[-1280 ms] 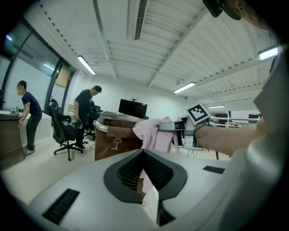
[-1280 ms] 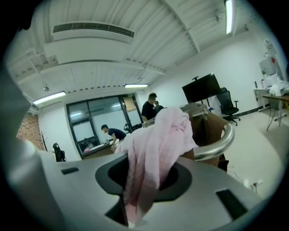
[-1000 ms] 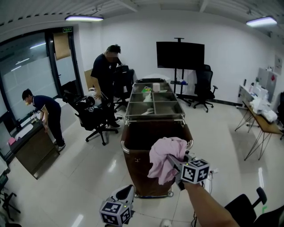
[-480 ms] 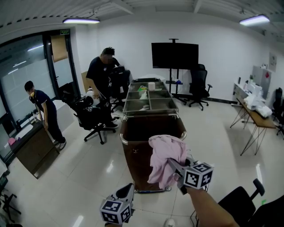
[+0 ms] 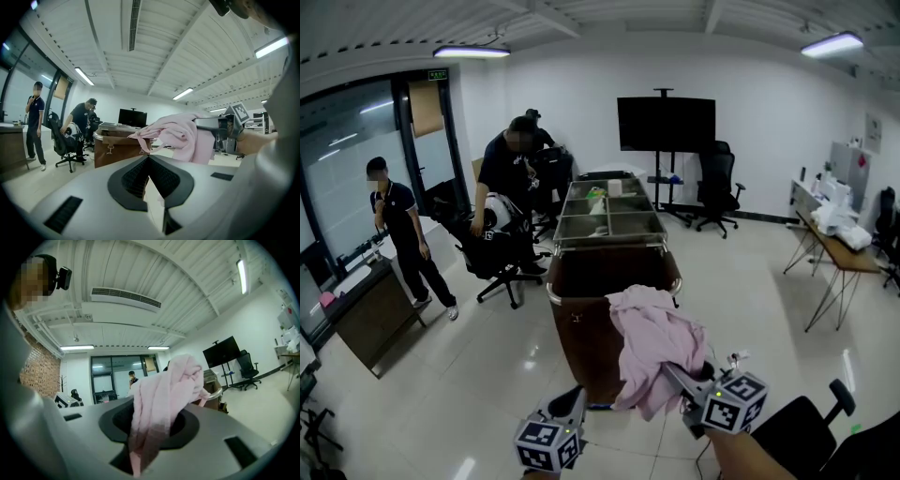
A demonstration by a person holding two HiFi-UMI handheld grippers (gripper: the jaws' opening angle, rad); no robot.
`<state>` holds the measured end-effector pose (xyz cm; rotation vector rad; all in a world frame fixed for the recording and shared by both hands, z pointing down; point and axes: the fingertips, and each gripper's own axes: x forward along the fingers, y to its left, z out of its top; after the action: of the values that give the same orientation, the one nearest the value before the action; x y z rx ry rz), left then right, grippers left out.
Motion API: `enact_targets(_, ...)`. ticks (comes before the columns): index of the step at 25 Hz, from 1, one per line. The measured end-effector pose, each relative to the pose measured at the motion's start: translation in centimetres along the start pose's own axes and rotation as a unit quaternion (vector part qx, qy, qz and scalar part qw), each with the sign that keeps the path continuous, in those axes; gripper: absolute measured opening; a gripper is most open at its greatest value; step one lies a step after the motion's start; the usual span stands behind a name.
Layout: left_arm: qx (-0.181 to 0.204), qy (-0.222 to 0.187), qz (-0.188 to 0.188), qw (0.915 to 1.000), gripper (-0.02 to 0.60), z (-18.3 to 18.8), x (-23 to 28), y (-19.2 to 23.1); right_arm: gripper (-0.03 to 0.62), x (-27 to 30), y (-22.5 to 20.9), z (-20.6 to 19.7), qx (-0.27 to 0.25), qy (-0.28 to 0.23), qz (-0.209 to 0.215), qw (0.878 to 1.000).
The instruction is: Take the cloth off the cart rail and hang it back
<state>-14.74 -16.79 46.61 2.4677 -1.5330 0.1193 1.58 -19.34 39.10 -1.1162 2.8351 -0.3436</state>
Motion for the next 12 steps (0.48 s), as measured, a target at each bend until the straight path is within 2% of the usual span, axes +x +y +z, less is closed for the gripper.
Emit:
enact_targets(5, 0.001, -0.009, 0.006, 0.9999, 0.0, 0.6, -0.1, -3.0, 0.123, -4.9, 1.6, 2.4, -0.009, -0.02, 0.028, 0.999)
enact_targets(12, 0.004, -0.034, 0.023, 0.9992, 0.0, 2.0, -1.0, -7.2, 0.123, -11.7, 2.7, 8.7, -0.044, -0.073, 0.063, 0.994)
